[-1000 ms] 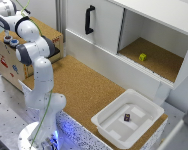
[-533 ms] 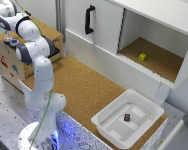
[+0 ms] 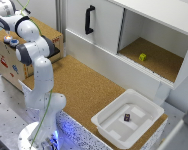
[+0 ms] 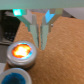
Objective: Move the red light switch to turn on the red light
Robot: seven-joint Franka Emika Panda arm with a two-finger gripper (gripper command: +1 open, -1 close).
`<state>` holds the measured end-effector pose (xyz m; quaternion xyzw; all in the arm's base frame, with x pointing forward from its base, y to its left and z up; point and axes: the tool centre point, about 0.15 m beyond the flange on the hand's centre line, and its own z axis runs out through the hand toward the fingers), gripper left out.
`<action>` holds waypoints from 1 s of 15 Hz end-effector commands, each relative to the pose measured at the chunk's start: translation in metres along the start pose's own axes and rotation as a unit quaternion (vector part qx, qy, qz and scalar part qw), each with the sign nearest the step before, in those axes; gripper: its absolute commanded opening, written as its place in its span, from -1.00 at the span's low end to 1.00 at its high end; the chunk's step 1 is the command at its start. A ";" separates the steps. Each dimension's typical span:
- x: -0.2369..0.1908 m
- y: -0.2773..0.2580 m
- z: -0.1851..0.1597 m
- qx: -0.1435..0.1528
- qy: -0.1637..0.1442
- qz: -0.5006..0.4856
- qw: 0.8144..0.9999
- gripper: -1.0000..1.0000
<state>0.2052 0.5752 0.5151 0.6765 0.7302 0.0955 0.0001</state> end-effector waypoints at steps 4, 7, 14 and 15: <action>-0.083 0.100 0.006 0.055 -0.015 0.243 0.968 1.00; -0.109 0.110 0.002 0.045 0.008 0.306 0.951 1.00; -0.110 0.113 0.004 0.026 -0.035 0.265 0.963 1.00; -0.125 0.118 0.004 0.019 -0.047 0.283 0.958 1.00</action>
